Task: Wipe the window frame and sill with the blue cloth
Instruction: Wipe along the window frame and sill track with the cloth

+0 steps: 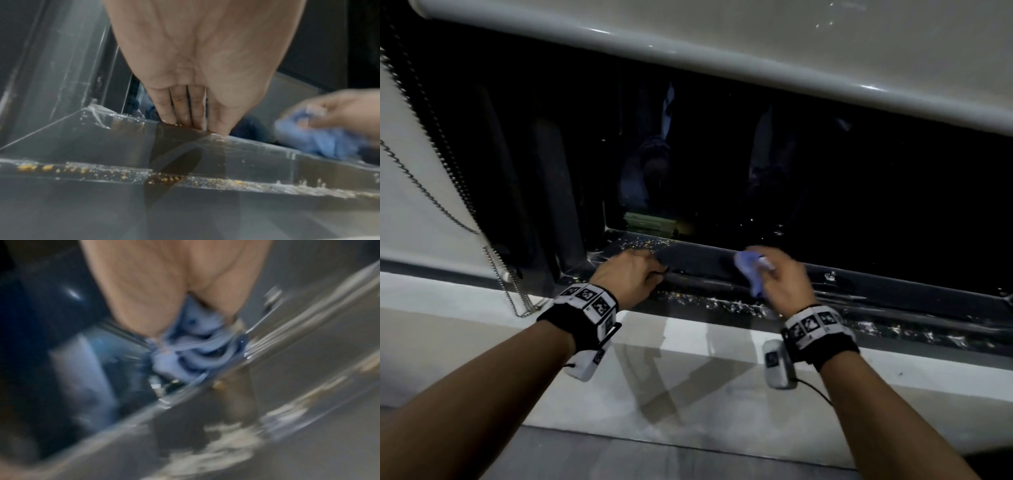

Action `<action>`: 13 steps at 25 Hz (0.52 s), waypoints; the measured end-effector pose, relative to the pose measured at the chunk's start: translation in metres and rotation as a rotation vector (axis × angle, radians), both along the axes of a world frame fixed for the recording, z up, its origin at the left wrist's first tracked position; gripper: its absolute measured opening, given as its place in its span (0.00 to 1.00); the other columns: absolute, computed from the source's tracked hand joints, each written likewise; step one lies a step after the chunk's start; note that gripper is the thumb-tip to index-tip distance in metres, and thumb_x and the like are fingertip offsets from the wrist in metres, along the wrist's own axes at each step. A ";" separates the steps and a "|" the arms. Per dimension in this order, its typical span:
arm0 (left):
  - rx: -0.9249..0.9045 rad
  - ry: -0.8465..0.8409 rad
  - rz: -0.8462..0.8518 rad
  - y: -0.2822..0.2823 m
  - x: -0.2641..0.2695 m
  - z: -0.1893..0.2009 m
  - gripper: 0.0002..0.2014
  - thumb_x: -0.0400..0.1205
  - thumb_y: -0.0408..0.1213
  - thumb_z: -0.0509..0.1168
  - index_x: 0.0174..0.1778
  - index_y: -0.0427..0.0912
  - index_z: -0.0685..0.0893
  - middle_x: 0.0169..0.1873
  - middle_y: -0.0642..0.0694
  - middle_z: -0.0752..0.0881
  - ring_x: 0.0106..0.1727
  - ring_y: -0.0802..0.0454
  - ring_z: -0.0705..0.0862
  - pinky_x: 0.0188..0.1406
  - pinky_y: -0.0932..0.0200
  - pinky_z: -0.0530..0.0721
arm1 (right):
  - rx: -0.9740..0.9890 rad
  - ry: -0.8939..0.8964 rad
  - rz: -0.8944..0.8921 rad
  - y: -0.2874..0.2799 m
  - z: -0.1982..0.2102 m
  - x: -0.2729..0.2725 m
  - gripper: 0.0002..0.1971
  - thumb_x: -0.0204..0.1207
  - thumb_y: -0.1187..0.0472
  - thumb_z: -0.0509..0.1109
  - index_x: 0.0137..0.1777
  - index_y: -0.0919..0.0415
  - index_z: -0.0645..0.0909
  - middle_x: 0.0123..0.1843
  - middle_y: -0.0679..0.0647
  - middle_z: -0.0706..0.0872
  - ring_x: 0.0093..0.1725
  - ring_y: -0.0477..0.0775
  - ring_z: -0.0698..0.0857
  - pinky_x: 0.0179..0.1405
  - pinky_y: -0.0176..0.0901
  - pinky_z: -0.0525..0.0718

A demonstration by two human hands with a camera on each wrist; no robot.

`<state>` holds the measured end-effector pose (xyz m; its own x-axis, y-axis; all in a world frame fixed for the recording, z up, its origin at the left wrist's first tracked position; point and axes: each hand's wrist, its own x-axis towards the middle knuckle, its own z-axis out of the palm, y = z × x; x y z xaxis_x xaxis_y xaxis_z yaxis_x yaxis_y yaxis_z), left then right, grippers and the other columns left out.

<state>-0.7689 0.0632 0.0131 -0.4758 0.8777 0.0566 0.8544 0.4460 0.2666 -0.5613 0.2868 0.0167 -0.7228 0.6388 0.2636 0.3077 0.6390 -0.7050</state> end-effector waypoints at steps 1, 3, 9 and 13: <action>-0.015 -0.013 -0.007 -0.002 0.000 -0.001 0.16 0.84 0.49 0.63 0.66 0.54 0.85 0.64 0.51 0.83 0.63 0.46 0.83 0.62 0.49 0.82 | 0.116 -0.091 -0.137 0.010 -0.001 0.006 0.12 0.79 0.62 0.69 0.59 0.49 0.86 0.58 0.54 0.88 0.55 0.58 0.87 0.55 0.49 0.83; -0.072 -0.041 -0.026 -0.003 0.001 0.000 0.18 0.82 0.51 0.62 0.68 0.54 0.83 0.64 0.49 0.83 0.64 0.44 0.83 0.64 0.47 0.82 | 0.353 -0.317 -0.224 0.008 -0.014 0.004 0.13 0.82 0.61 0.66 0.63 0.54 0.84 0.61 0.62 0.86 0.58 0.66 0.85 0.55 0.52 0.81; 0.197 -0.376 -0.023 -0.007 0.036 0.014 0.20 0.87 0.56 0.55 0.71 0.55 0.81 0.63 0.47 0.86 0.64 0.48 0.84 0.67 0.56 0.77 | -0.168 0.011 -0.023 -0.078 0.009 -0.026 0.09 0.80 0.60 0.67 0.52 0.42 0.82 0.45 0.45 0.88 0.45 0.46 0.85 0.41 0.30 0.79; 0.392 -0.771 0.031 0.010 0.058 0.022 0.23 0.84 0.67 0.49 0.71 0.67 0.75 0.64 0.47 0.86 0.65 0.47 0.85 0.69 0.51 0.78 | -0.755 0.402 -0.046 -0.120 0.011 -0.042 0.09 0.81 0.51 0.66 0.57 0.50 0.81 0.55 0.52 0.88 0.55 0.52 0.86 0.64 0.51 0.81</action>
